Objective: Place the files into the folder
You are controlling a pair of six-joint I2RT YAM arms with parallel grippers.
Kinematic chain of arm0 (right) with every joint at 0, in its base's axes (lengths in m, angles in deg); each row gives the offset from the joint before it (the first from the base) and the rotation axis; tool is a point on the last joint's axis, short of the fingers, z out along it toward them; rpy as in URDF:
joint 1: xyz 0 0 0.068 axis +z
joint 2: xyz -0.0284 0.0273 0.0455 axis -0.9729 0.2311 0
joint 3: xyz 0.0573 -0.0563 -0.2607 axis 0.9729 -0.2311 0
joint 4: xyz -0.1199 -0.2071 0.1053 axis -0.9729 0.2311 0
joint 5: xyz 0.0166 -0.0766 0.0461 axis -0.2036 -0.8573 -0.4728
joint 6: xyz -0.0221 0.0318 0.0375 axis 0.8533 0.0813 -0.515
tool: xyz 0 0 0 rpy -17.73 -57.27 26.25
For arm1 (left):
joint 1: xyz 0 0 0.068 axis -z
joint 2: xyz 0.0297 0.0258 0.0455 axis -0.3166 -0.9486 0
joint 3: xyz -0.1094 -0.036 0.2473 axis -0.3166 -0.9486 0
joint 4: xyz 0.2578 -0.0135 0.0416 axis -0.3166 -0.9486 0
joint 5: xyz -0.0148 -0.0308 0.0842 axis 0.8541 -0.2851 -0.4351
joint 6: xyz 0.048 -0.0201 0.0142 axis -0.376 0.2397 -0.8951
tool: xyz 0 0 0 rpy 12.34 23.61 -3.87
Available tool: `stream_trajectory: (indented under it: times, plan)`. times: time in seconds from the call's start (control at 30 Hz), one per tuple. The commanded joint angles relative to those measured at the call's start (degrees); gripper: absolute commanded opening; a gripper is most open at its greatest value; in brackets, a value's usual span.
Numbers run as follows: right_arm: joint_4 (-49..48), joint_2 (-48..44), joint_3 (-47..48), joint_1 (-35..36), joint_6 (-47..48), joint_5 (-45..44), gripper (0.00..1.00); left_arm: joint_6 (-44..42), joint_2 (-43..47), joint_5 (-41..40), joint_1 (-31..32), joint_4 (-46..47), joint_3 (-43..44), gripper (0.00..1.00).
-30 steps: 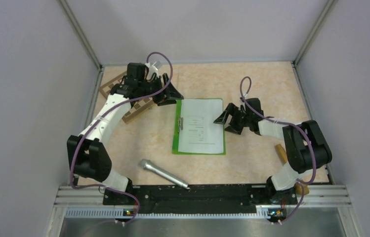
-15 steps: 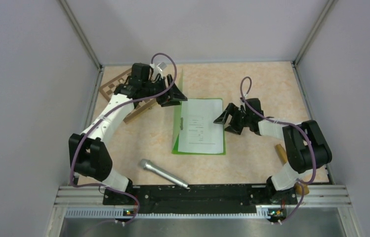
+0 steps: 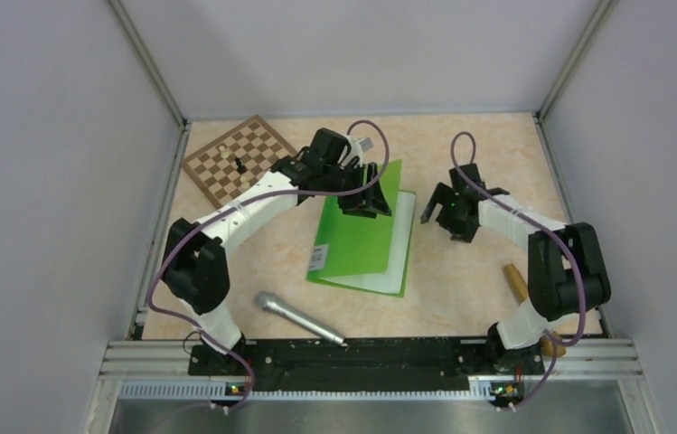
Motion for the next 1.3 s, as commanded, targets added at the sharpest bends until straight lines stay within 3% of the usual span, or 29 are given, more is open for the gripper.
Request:
stream_trajectory:
  times: [0.0,0.17,0.27,0.37,0.43,0.57,0.7,0.97,1.13,1.27]
  plan:
    - [19.23,-5.63,8.15,-4.23,1.04,-22.10,0.92,-3.38,2.89,-2.54,-0.72,-1.34,6.87,0.58]
    - [22.87,-9.69,12.41,-5.23,6.13,-22.42,0.93,-1.05,10.20,-2.22,-6.01,4.62,1.45,0.58]
    - [16.98,-14.66,9.09,-5.14,8.84,-10.55,0.92,0.39,14.61,-1.60,-11.37,8.40,-4.39,0.58]
    - [0.79,-21.95,-0.19,-3.27,8.28,8.17,0.93,-0.39,17.53,-1.88,-16.67,7.03,-8.09,0.58]
    - [-7.08,-23.20,-4.07,1.06,6.03,11.88,0.95,-1.35,19.00,-2.82,-19.54,6.27,-10.85,0.58]
    - [-7.78,-17.09,-1.89,10.36,5.55,10.69,0.93,-4.90,19.48,-4.39,-23.66,1.75,-14.71,0.58]
    - [-8.96,-10.71,0.30,16.83,5.86,11.44,0.82,-9.27,17.70,-9.49,-23.93,-6.79,-14.94,0.58]
    - [-9.66,0.34,-0.98,18.34,4.98,2.76,0.73,-7.86,16.68,-8.67,-23.93,-5.38,-19.82,0.57]
    - [-6.62,2.31,2.23,18.35,6.70,1.17,0.78,-8.65,16.52,-8.34,-23.88,-6.71,-17.56,0.57]
    - [-0.56,-3.29,7.04,18.35,10.30,-8.56,0.85,-10.46,17.36,-10.73,-23.91,-9.05,-13.93,0.57]
